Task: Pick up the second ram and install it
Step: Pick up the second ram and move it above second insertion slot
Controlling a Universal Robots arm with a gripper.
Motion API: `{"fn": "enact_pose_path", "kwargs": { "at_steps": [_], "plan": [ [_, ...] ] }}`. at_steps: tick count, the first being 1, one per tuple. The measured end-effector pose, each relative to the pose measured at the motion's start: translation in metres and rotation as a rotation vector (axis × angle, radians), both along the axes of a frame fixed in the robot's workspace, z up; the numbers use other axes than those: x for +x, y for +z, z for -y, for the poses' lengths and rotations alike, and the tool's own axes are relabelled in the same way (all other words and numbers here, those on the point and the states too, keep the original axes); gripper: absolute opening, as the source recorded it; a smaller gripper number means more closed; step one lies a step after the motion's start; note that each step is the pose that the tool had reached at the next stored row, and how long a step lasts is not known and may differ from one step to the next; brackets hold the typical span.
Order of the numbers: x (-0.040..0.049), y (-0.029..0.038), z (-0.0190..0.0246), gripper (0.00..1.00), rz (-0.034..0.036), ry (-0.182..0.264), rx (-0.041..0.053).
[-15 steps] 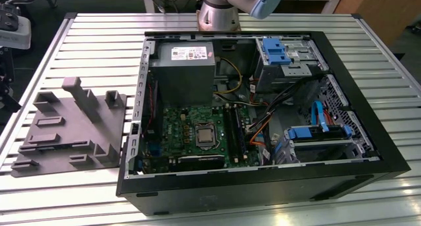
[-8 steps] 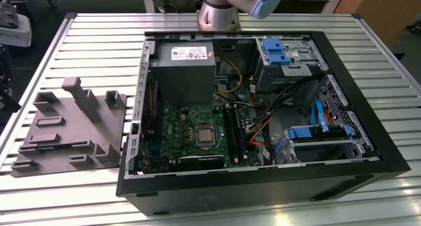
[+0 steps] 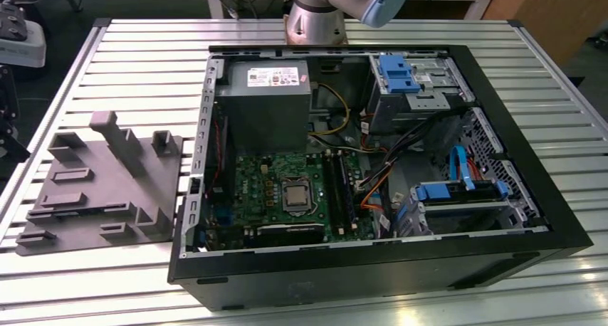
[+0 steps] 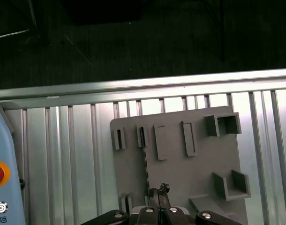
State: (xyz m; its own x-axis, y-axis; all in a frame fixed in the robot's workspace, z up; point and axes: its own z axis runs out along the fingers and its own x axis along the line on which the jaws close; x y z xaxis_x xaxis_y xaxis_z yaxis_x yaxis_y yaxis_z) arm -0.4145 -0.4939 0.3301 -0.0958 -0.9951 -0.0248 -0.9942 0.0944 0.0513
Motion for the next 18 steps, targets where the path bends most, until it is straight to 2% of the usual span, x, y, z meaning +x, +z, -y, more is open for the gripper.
{"fn": "enact_pose_path", "kwargs": {
  "at_steps": [18],
  "plan": [
    [0.0,-0.0049,0.0,0.11,0.0001,0.0,0.0001]
  ]
}}
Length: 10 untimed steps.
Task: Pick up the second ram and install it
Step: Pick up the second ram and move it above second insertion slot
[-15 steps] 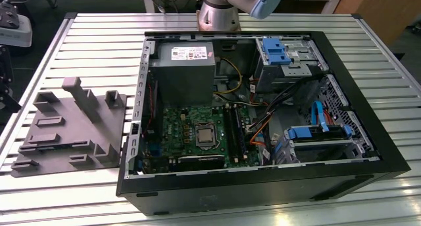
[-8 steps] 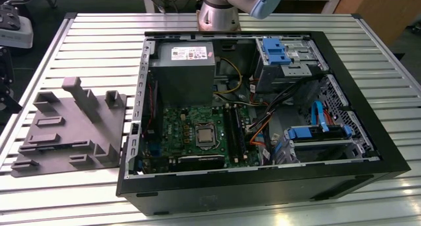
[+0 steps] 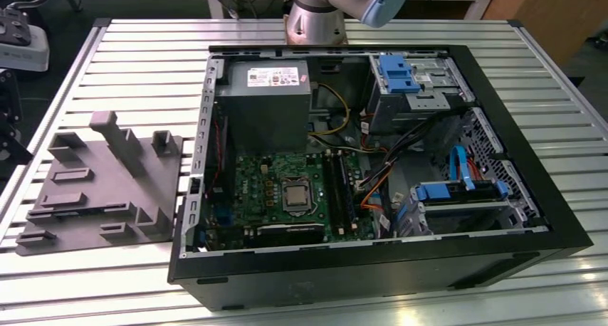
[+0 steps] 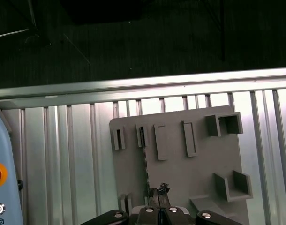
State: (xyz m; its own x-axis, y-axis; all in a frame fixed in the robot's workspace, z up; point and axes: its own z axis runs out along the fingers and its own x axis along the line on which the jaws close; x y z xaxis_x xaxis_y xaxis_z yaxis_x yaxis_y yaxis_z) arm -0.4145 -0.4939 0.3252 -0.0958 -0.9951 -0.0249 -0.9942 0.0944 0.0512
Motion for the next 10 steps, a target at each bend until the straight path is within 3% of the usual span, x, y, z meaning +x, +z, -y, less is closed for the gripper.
{"fn": "enact_pose_path", "kwargs": {
  "at_steps": [10],
  "plan": [
    [0.0,-0.0026,0.0,0.11,0.0,0.0,0.0]
  ]
}}
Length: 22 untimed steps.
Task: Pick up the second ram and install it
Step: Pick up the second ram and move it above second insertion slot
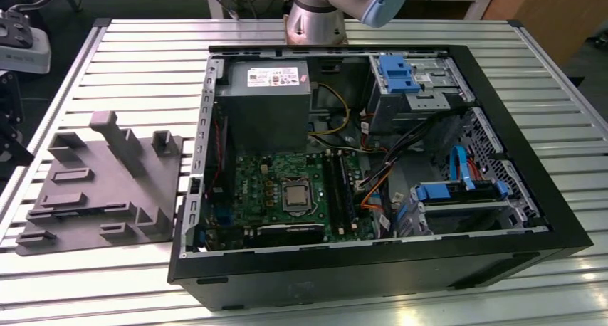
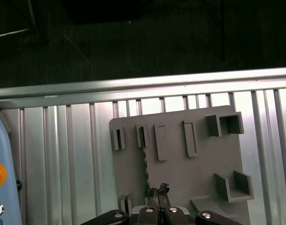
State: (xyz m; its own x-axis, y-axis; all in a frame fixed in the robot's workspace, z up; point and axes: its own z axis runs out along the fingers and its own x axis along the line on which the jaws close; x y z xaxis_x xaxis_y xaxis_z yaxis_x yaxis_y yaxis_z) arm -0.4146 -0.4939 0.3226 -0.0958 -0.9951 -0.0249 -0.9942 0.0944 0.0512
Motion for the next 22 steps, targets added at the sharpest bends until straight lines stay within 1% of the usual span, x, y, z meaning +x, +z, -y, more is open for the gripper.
{"fn": "enact_pose_path", "kwargs": {
  "at_steps": [12,14,22],
  "plan": [
    [0.0,-0.0026,0.0,0.11,-0.0001,0.0,0.0],
    [0.0,-0.0061,0.0,0.11,0.0,0.0,0.0],
    [0.0,-0.0077,0.0,0.11,0.0,0.0,0.0]
  ]
}}
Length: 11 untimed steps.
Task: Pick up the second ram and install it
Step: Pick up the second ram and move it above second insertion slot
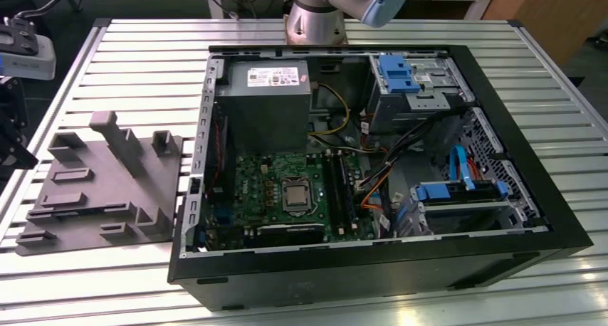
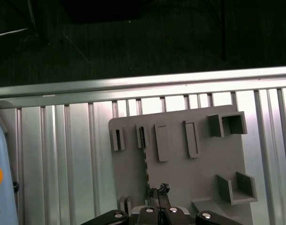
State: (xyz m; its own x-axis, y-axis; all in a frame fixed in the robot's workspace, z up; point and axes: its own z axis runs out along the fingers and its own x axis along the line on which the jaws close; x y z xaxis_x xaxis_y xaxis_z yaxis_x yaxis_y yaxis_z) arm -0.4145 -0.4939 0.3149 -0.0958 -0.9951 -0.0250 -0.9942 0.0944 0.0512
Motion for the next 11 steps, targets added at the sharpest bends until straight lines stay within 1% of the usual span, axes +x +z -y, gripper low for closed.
{"fn": "enact_pose_path", "kwargs": {
  "at_steps": [9,11],
  "plan": [
    [0.0,-0.0018,0.0,0.11,0.0,0.0,0.0],
    [0.0,-0.0033,0.0,0.11,-0.0001,0.0,0.0]
  ]
}}
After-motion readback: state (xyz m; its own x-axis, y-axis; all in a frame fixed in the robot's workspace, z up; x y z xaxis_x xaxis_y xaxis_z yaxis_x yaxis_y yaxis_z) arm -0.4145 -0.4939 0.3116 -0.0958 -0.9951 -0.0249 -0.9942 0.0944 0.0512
